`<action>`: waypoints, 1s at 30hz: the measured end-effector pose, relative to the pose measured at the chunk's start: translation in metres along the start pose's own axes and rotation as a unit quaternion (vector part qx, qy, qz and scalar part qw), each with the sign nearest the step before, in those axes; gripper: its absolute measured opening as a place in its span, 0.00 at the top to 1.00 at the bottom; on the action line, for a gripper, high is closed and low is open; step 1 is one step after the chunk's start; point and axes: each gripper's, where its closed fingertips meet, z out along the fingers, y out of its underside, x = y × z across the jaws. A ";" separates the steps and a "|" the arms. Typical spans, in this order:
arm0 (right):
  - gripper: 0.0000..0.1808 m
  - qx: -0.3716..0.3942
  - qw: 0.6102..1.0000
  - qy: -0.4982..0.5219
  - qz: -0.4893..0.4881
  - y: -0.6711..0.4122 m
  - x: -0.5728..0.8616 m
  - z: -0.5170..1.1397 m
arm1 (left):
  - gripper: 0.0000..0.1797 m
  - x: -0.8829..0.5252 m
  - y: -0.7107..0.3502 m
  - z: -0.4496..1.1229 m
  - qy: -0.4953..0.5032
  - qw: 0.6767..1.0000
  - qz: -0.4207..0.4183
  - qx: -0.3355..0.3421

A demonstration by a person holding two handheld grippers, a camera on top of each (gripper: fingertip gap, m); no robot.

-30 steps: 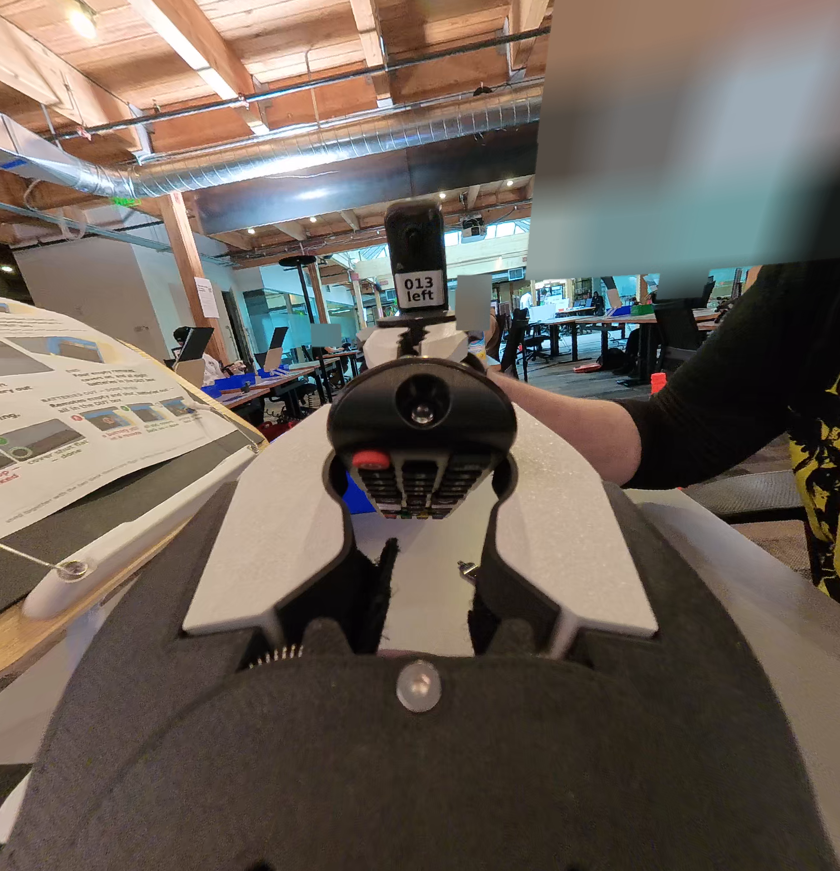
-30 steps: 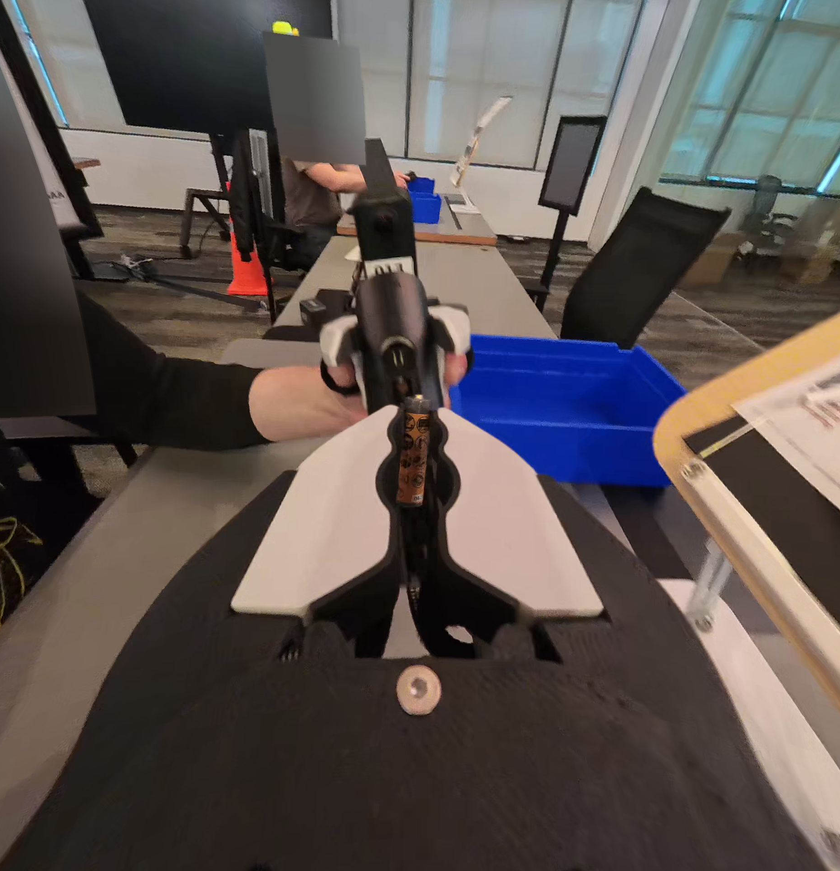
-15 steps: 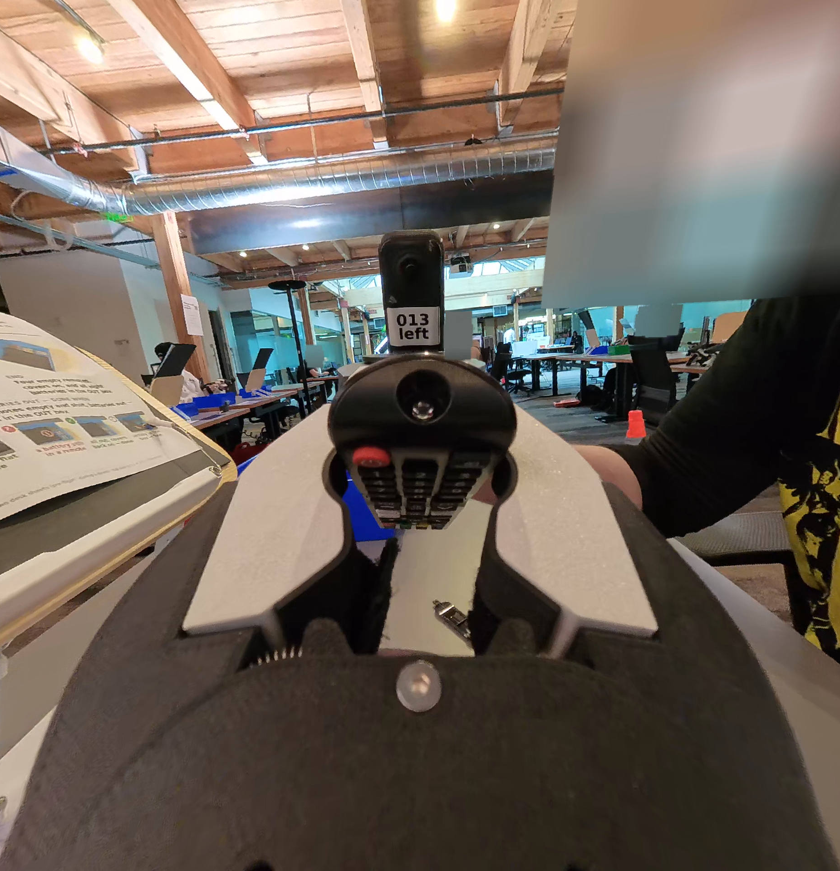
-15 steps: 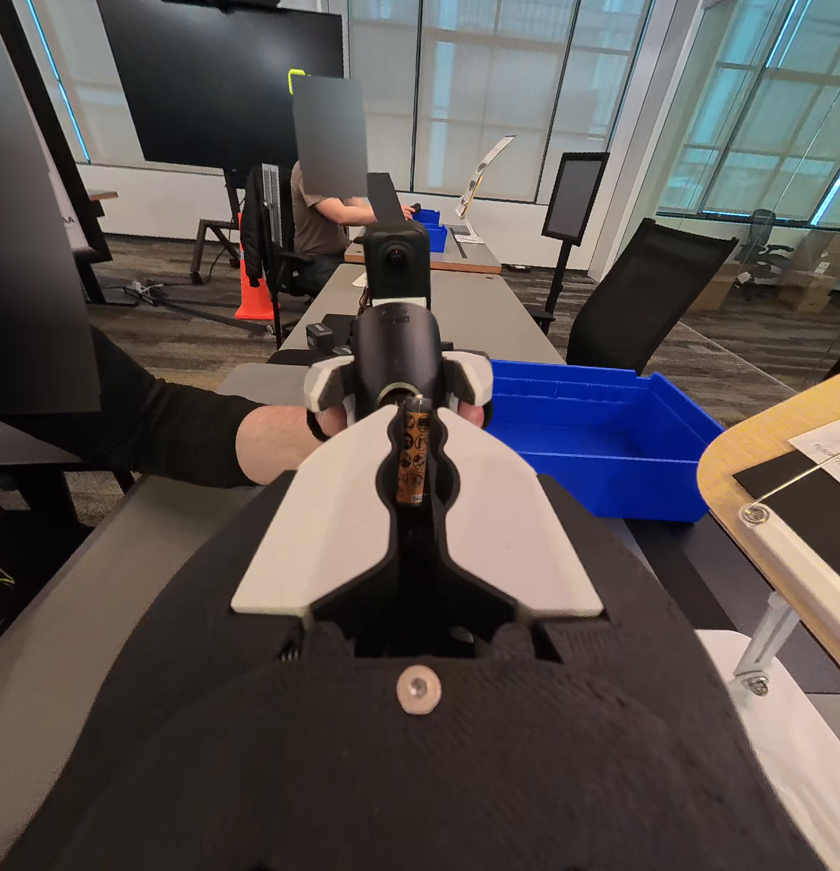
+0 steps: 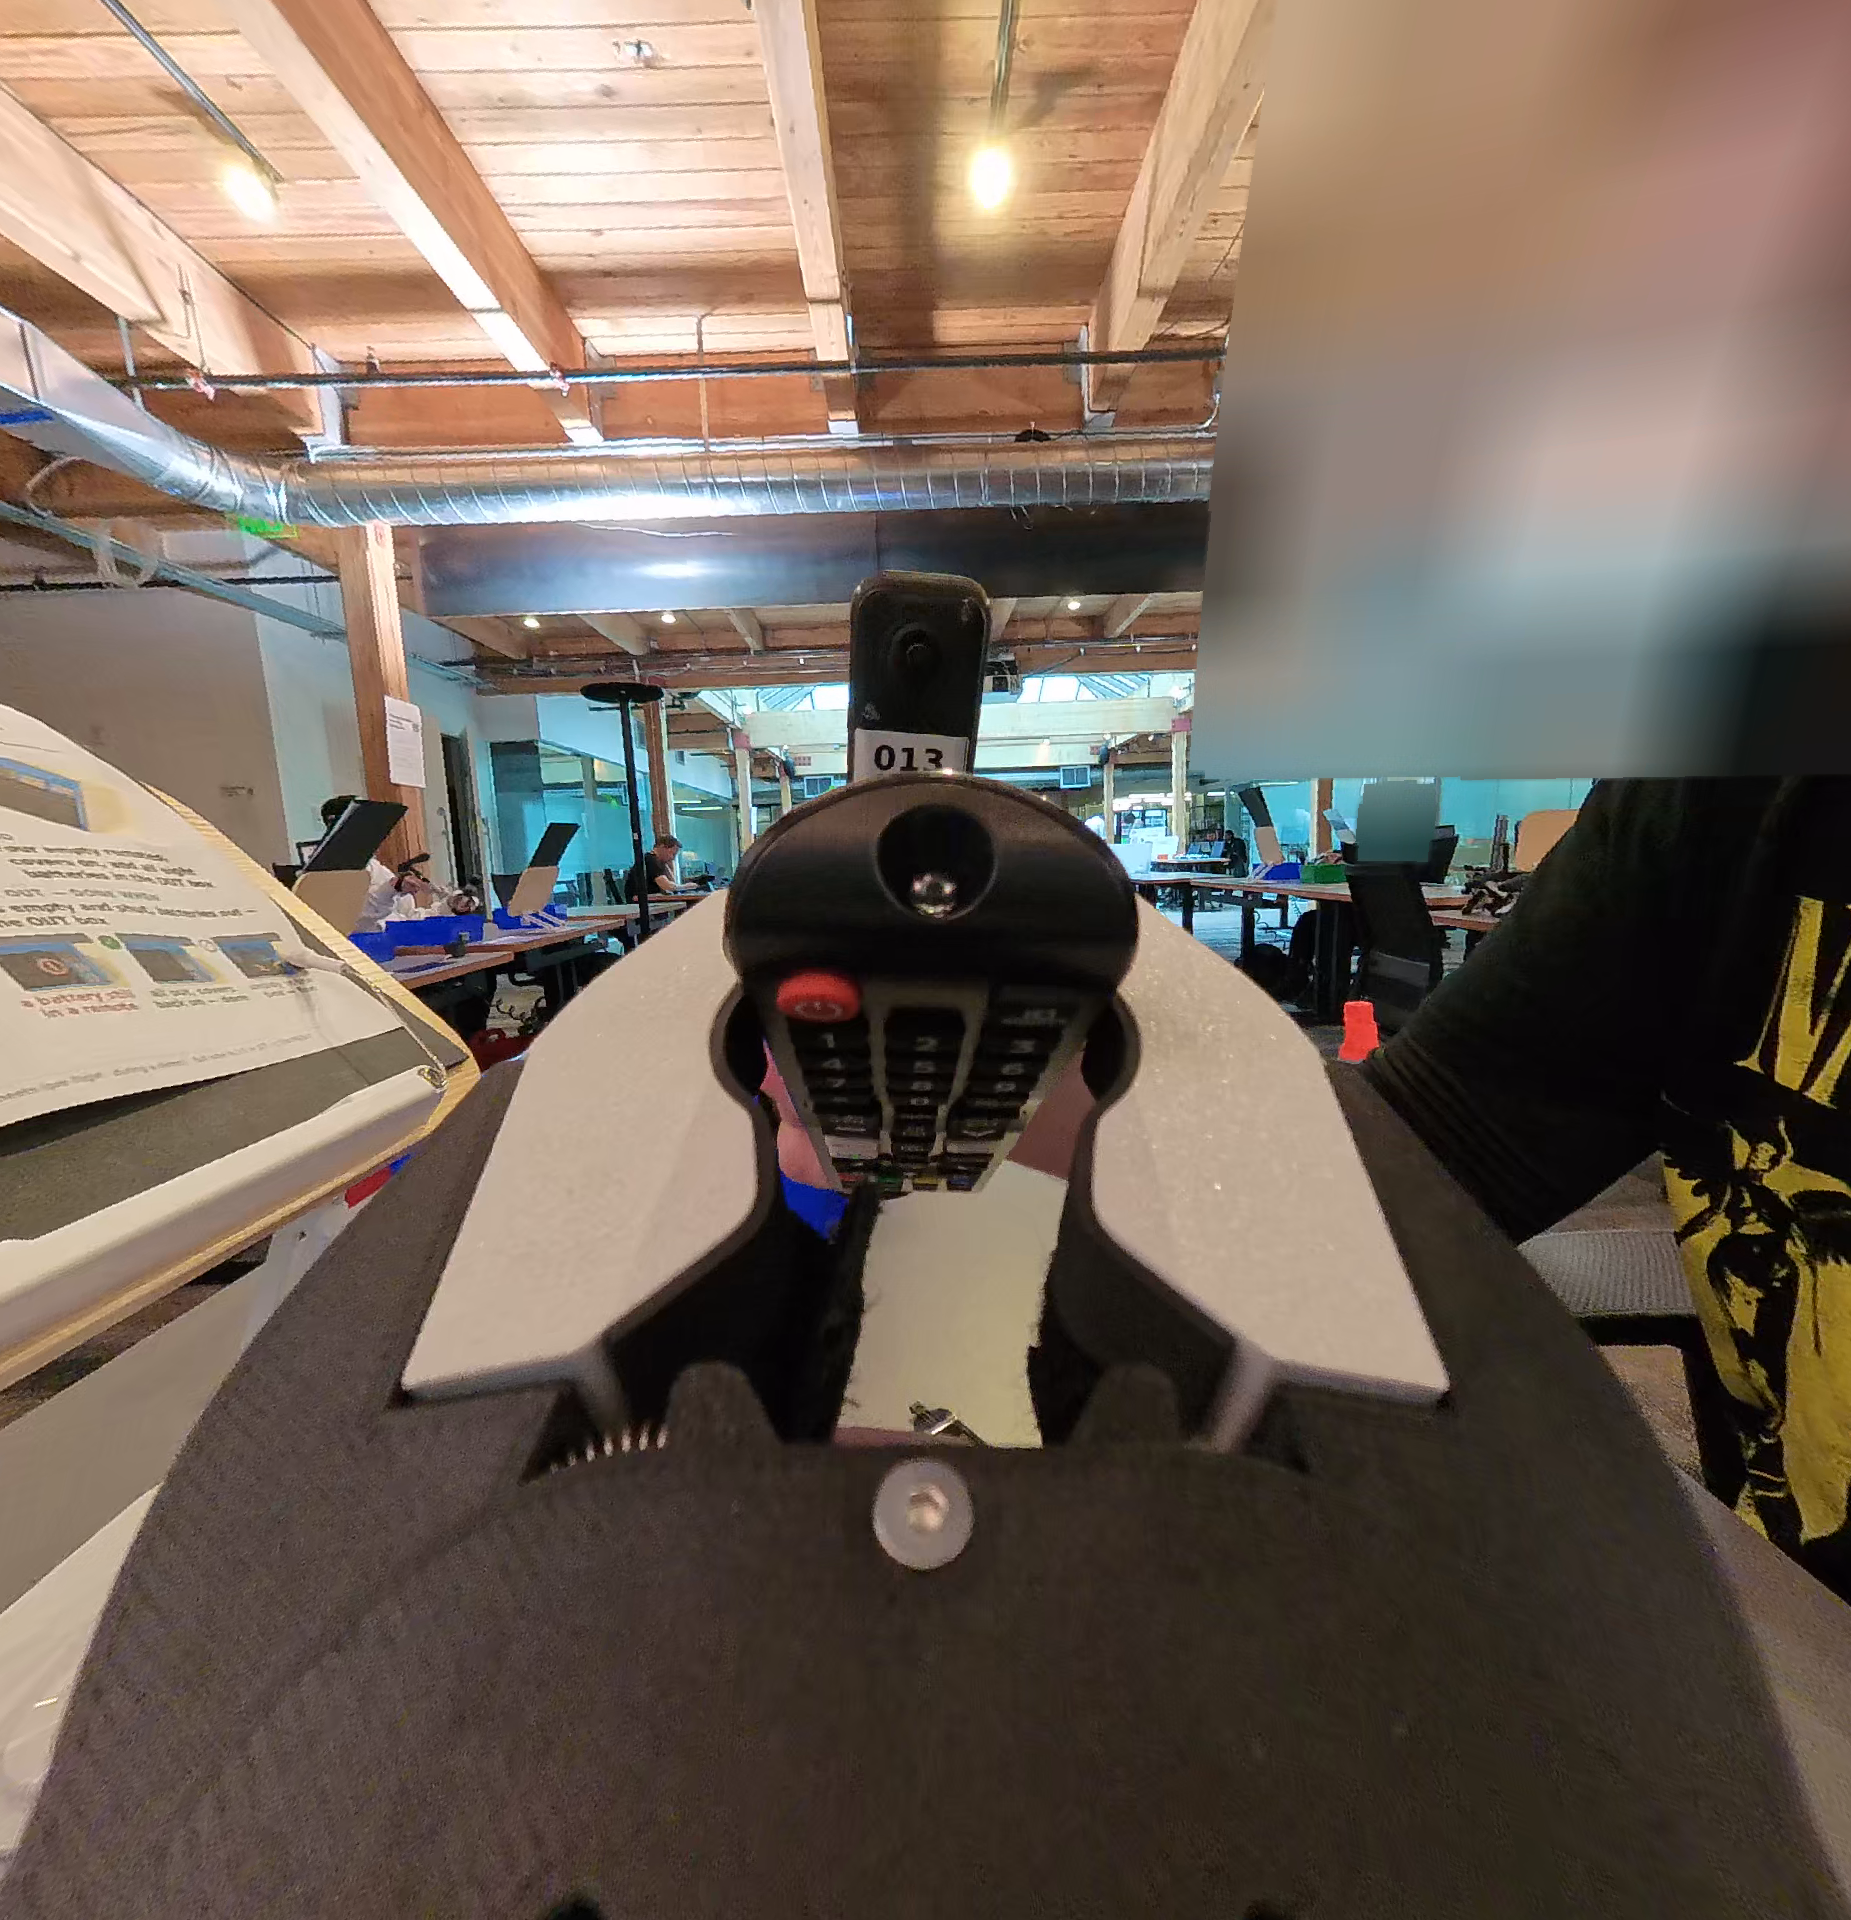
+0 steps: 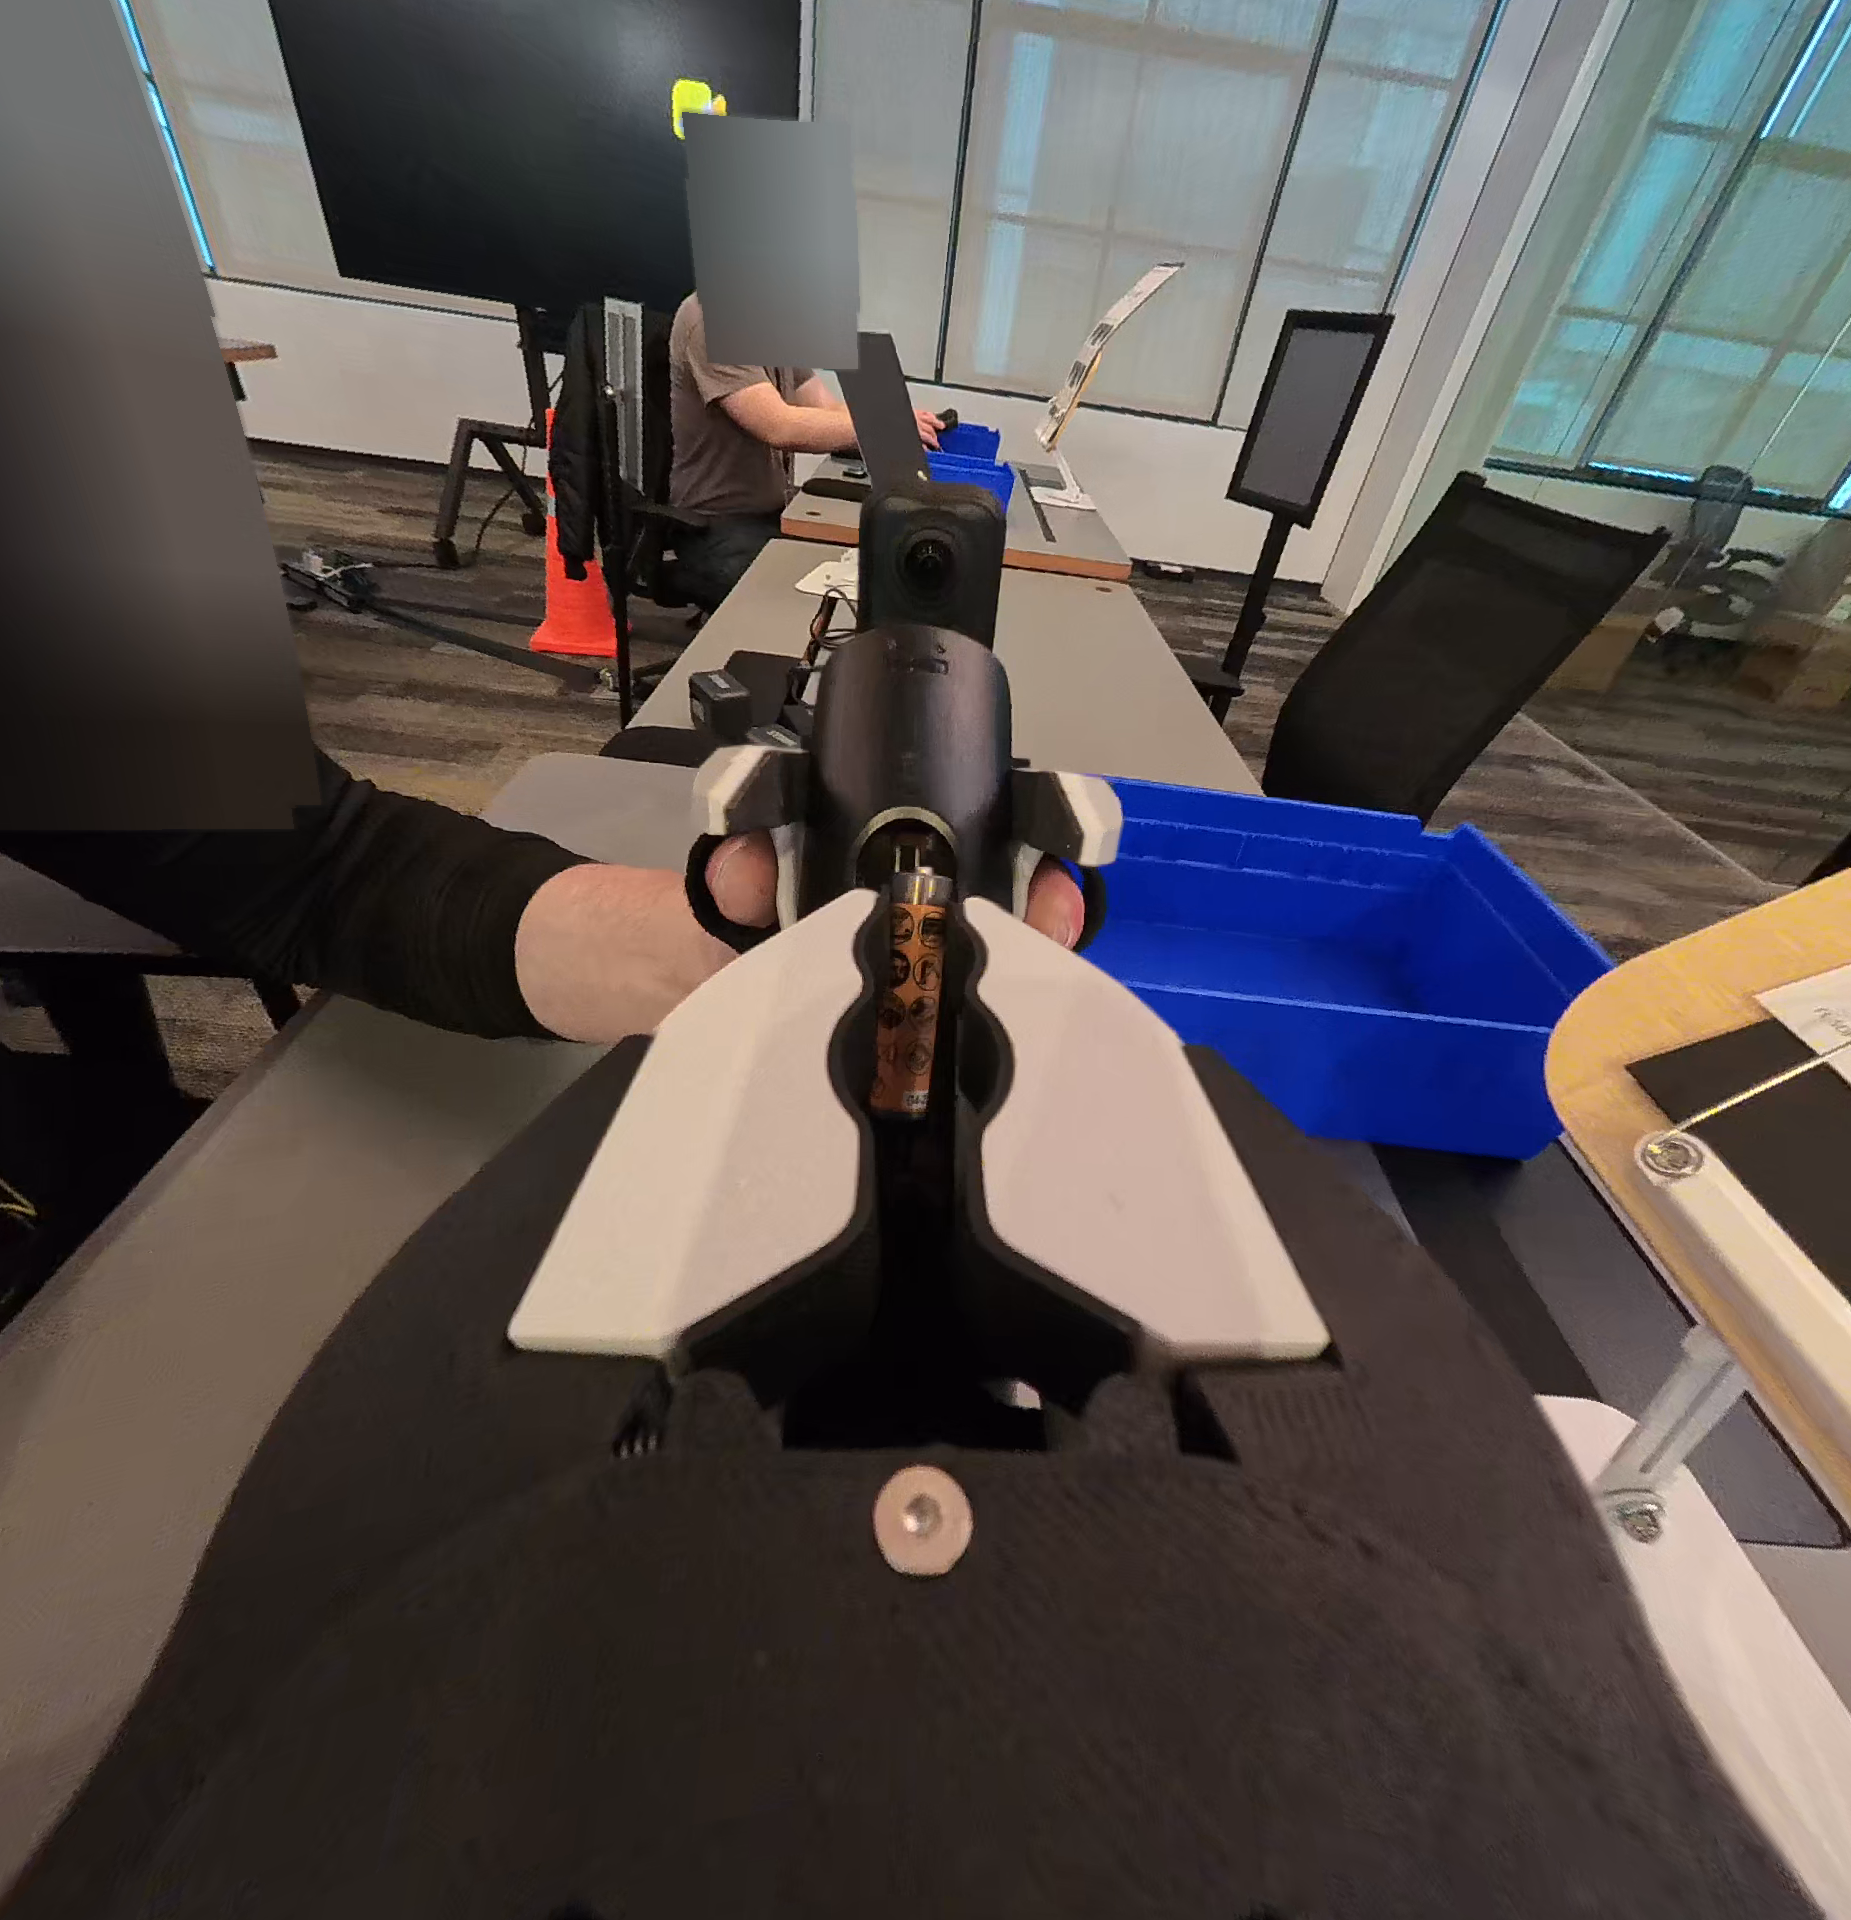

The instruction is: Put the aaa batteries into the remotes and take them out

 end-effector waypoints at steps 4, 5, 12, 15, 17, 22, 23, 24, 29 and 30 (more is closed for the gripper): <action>0.95 -0.016 1.000 -0.002 -0.006 -0.002 0.000 -0.004 | 0.66 0.002 -0.003 0.001 0.003 1.000 -0.003 0.008; 0.95 -0.015 1.000 -0.009 -0.001 -0.004 0.000 -0.005 | 0.66 0.003 -0.004 0.001 0.006 1.000 -0.006 0.011; 0.94 -0.026 0.999 -0.022 0.003 -0.002 -0.001 -0.006 | 0.66 0.004 -0.002 0.002 0.015 0.999 -0.021 0.019; 0.95 0.000 0.999 -0.036 0.001 -0.015 -0.004 -0.006 | 0.66 0.004 -0.001 0.002 0.021 0.999 -0.032 0.026; 0.94 -0.025 0.999 -0.033 -0.012 -0.009 -0.002 -0.002 | 0.66 0.005 0.000 0.003 0.024 0.999 -0.034 0.024; 0.95 -0.044 0.997 -0.067 -0.008 -0.003 -0.010 0.004 | 0.66 0.006 0.001 0.004 0.030 0.998 -0.043 0.031; 0.95 -0.049 0.996 -0.070 -0.009 -0.002 -0.012 0.004 | 0.66 0.006 0.000 0.004 0.029 0.998 -0.045 0.033; 0.95 -0.057 0.996 -0.068 -0.012 0.000 -0.012 0.004 | 0.66 0.005 0.000 0.003 0.028 0.998 -0.044 0.033; 0.95 -0.057 0.996 -0.062 0.006 0.004 -0.009 0.000 | 0.66 0.004 -0.002 0.002 0.027 0.998 -0.044 0.037; 0.95 -0.058 0.996 -0.060 0.008 0.005 -0.008 0.000 | 0.66 0.004 -0.002 0.001 0.027 0.998 -0.046 0.039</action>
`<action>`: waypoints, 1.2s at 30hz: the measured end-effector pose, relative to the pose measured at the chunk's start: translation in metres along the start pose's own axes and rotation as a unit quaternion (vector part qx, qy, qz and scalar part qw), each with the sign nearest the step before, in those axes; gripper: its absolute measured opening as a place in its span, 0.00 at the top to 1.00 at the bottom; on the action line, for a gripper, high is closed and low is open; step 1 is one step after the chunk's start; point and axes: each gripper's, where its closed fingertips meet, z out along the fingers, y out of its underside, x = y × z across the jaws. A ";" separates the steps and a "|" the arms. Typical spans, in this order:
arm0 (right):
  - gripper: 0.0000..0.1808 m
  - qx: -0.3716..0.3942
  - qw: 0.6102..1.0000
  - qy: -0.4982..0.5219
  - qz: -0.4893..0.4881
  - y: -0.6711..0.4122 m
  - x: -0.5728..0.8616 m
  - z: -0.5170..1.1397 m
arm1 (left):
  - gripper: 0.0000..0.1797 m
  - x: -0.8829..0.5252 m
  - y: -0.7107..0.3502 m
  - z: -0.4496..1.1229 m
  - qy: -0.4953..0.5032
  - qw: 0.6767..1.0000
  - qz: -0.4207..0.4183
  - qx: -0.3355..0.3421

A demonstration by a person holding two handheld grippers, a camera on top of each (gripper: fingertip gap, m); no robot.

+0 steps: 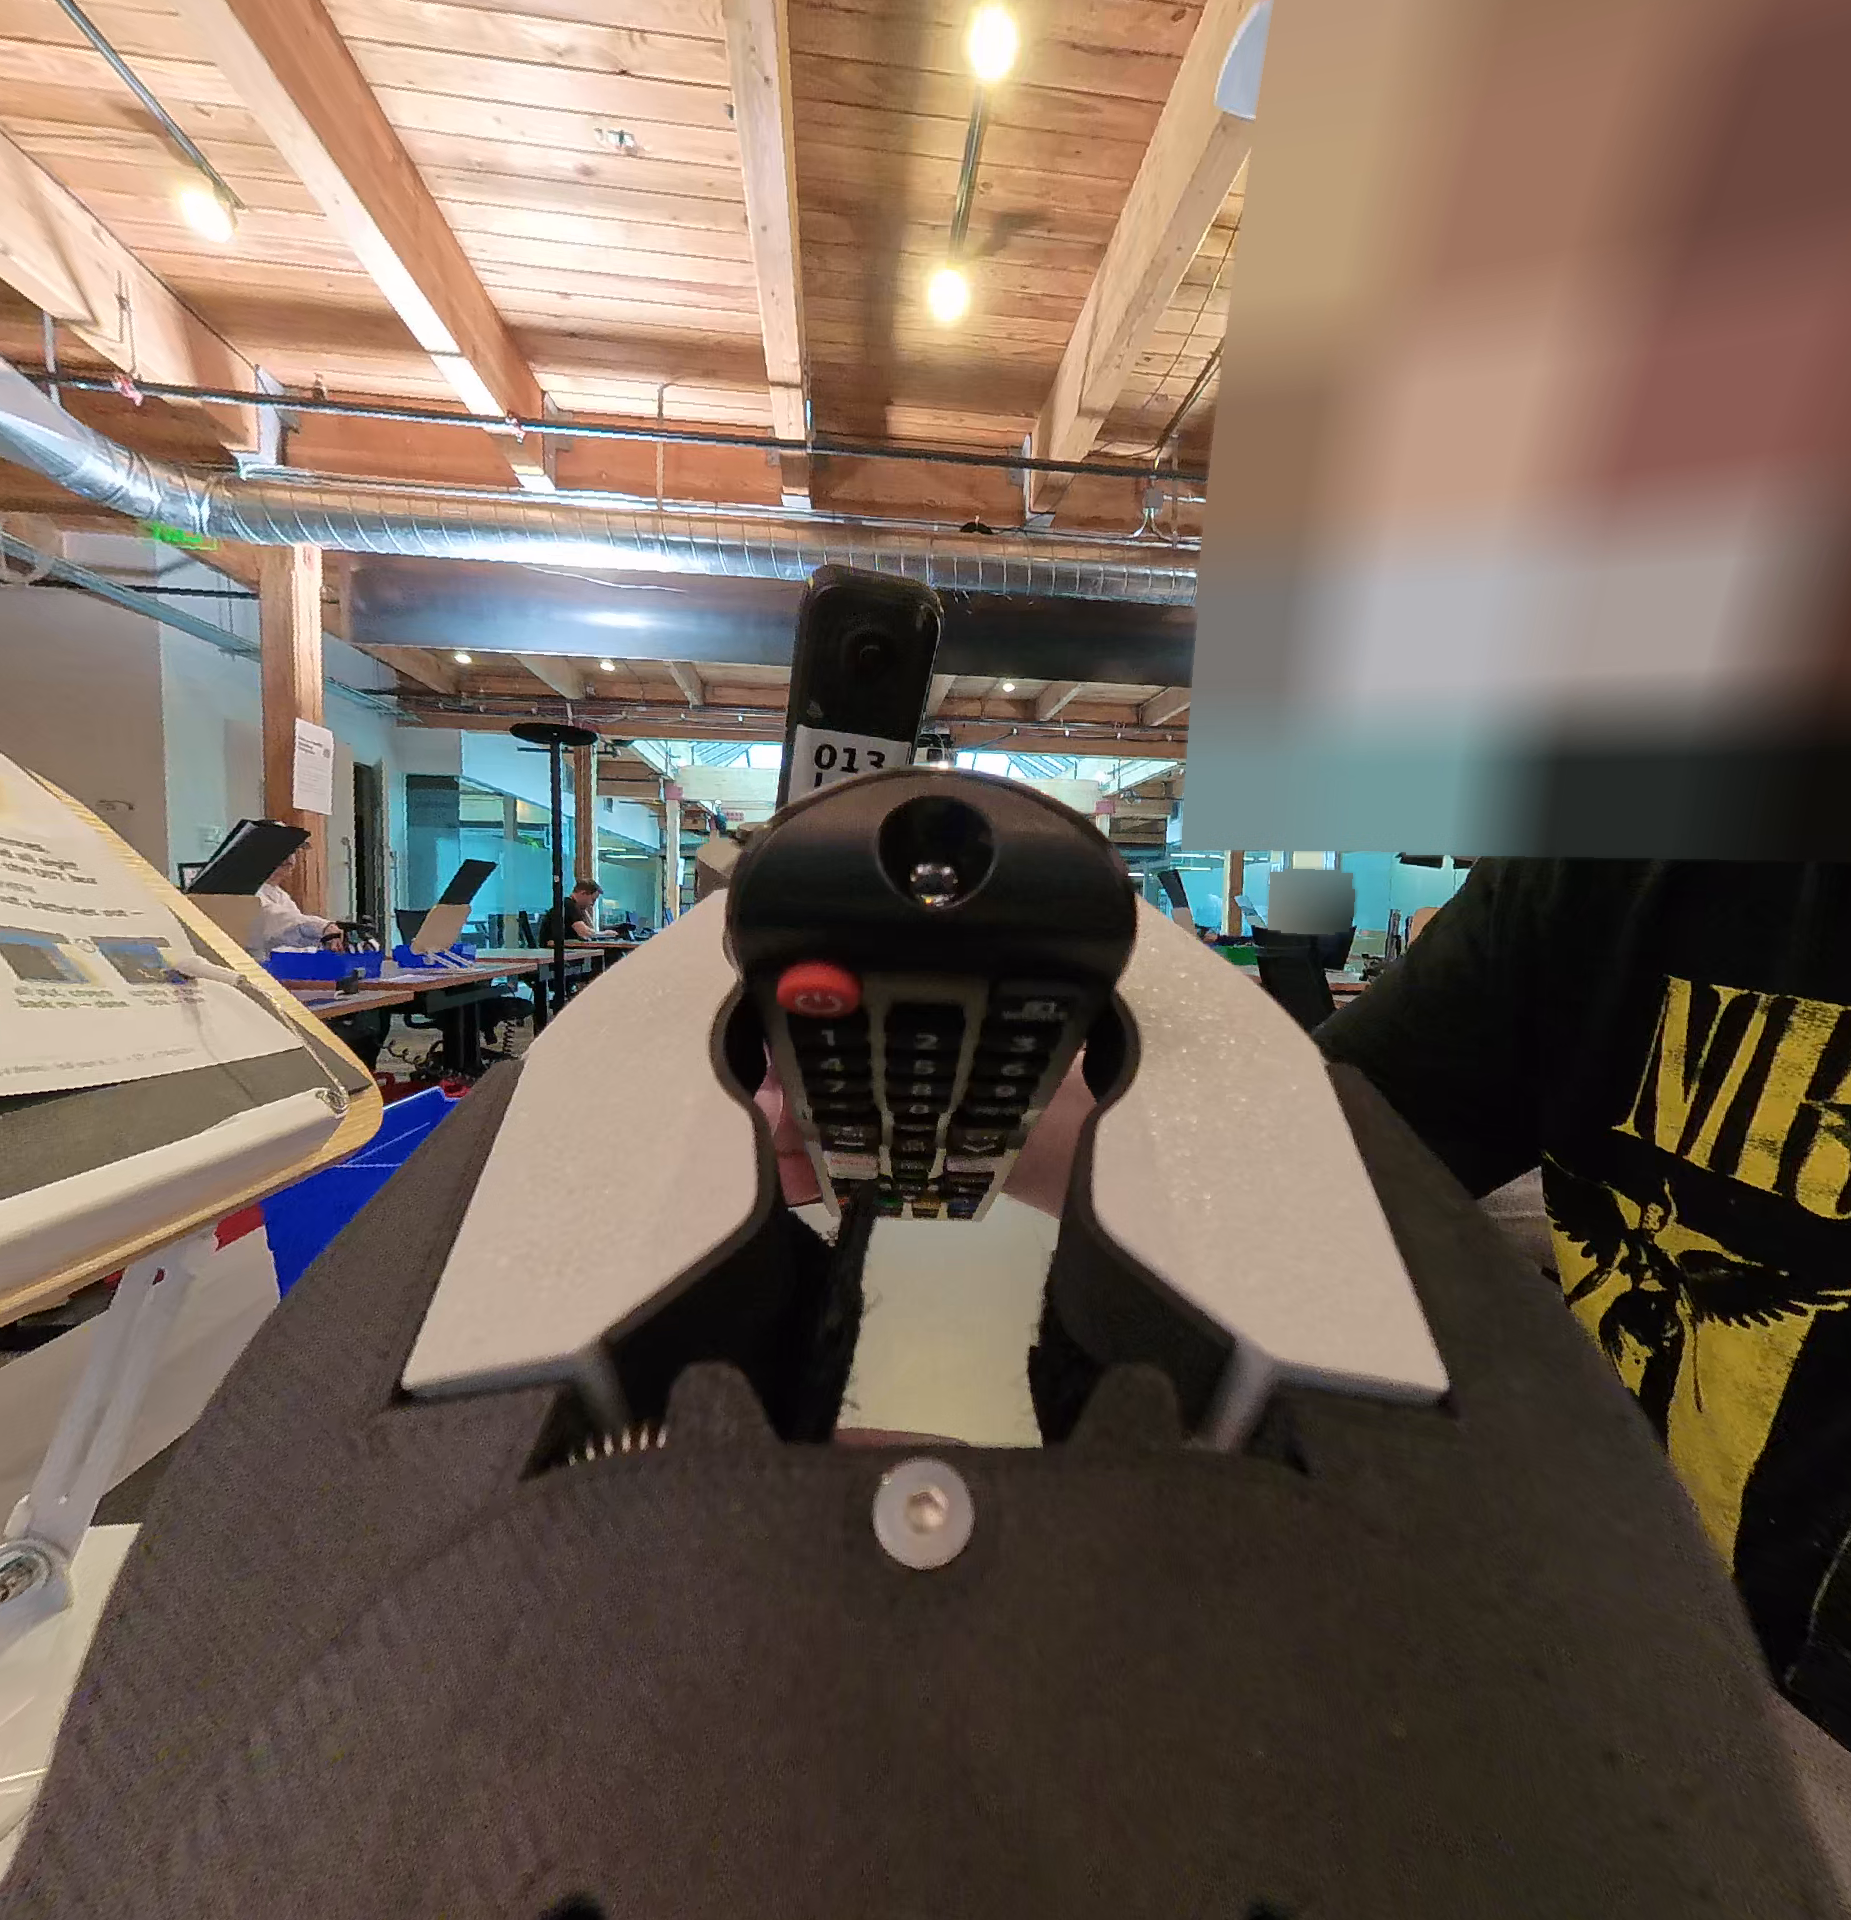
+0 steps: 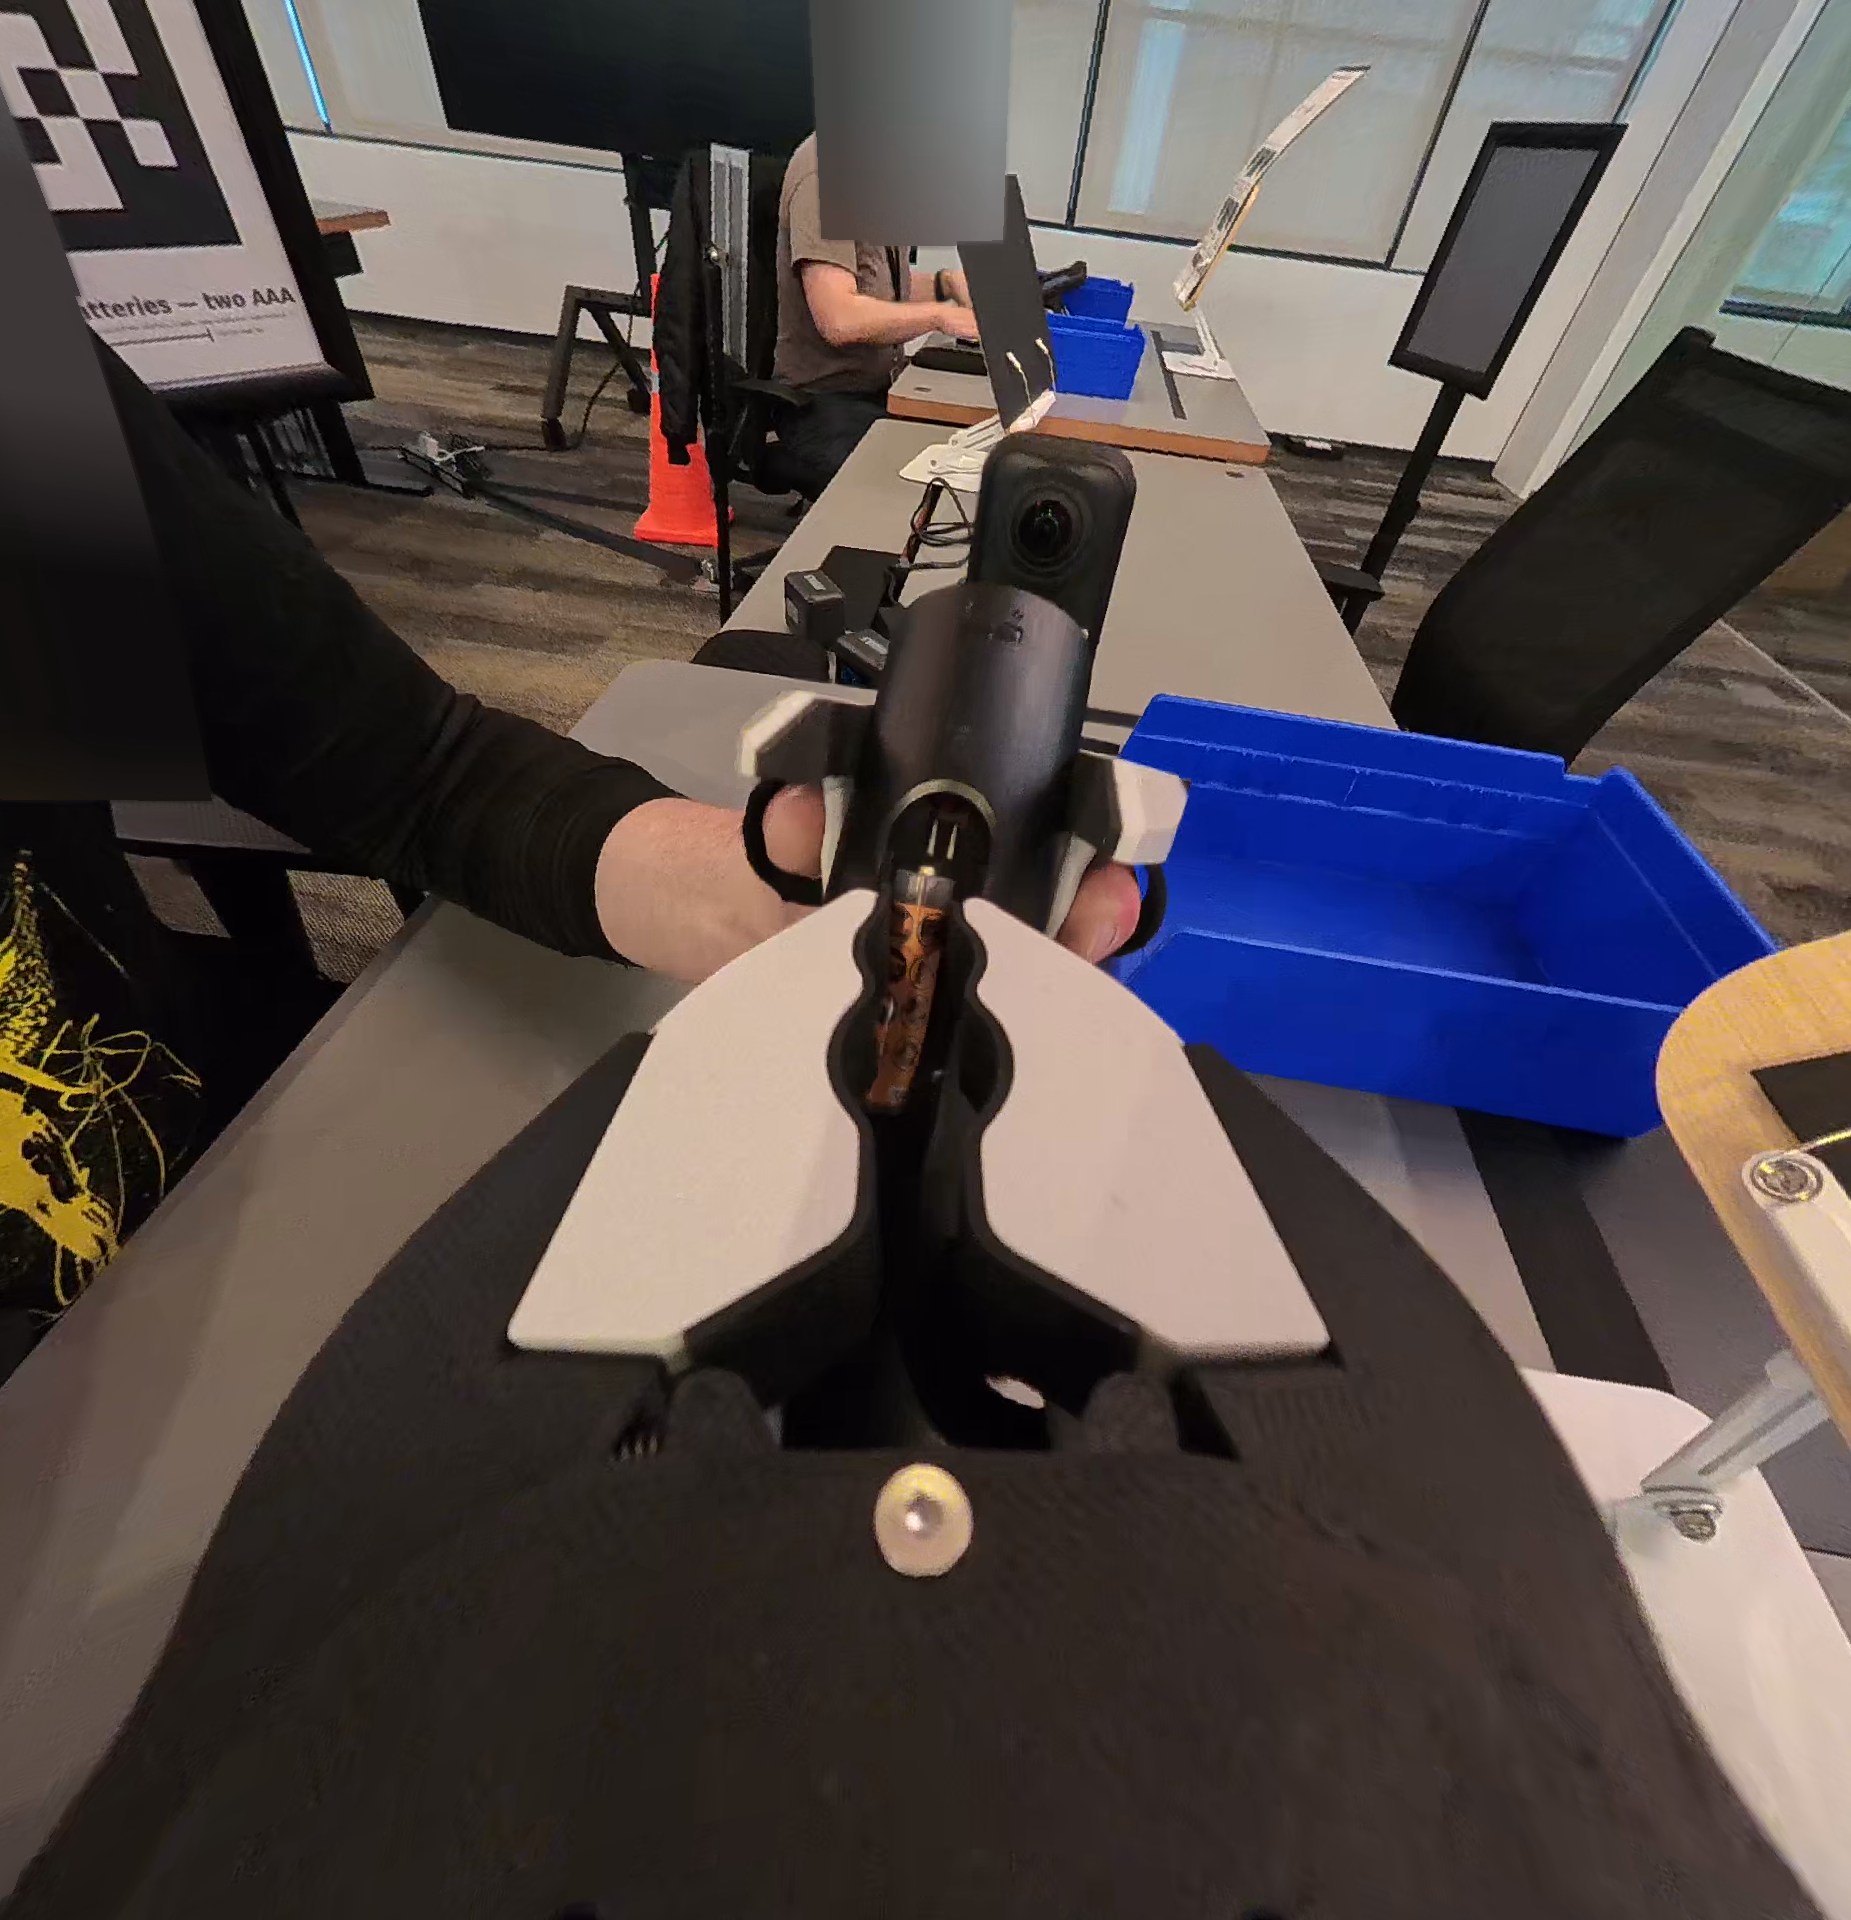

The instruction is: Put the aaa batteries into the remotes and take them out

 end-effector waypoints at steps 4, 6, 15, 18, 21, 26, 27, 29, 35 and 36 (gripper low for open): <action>0.93 -0.010 1.000 0.010 0.001 0.004 0.003 -0.002 | 0.66 -0.001 0.000 -0.001 0.000 1.000 -0.004 0.004; 0.91 -0.013 1.000 0.014 0.001 0.005 0.004 -0.004 | 0.66 0.000 0.000 -0.001 0.002 1.000 -0.005 0.004; 0.75 -0.022 0.996 -0.025 0.082 0.002 0.005 -0.013 | 0.66 0.011 0.003 0.002 0.042 0.999 -0.015 -0.005; 0.69 -0.033 0.984 -0.066 0.162 0.008 -0.001 -0.010 | 0.66 0.016 0.008 0.006 0.054 0.998 -0.012 -0.019; 0.67 -0.040 0.968 -0.087 0.230 0.017 -0.006 -0.005 | 0.66 0.019 0.014 0.008 0.058 0.998 -0.004 -0.037; 0.69 -0.026 0.945 -0.118 0.303 0.028 -0.016 -0.004 | 0.66 0.022 0.022 0.010 0.063 0.996 0.005 -0.057; 0.70 -0.017 0.940 -0.126 0.316 0.027 -0.017 -0.004 | 0.66 0.022 0.023 0.011 0.063 0.996 0.008 -0.063; 0.70 -0.014 0.935 -0.132 0.329 0.028 -0.018 -0.003 | 0.66 0.022 0.028 0.011 0.064 0.995 0.014 -0.077; 0.75 -0.027 0.926 -0.143 0.347 0.033 -0.021 -0.002 | 0.66 0.023 0.034 0.012 0.061 0.993 0.030 -0.099; 0.77 -0.029 0.926 -0.144 0.347 0.034 -0.021 -0.002 | 0.66 0.023 0.034 0.012 0.061 0.993 0.030 -0.099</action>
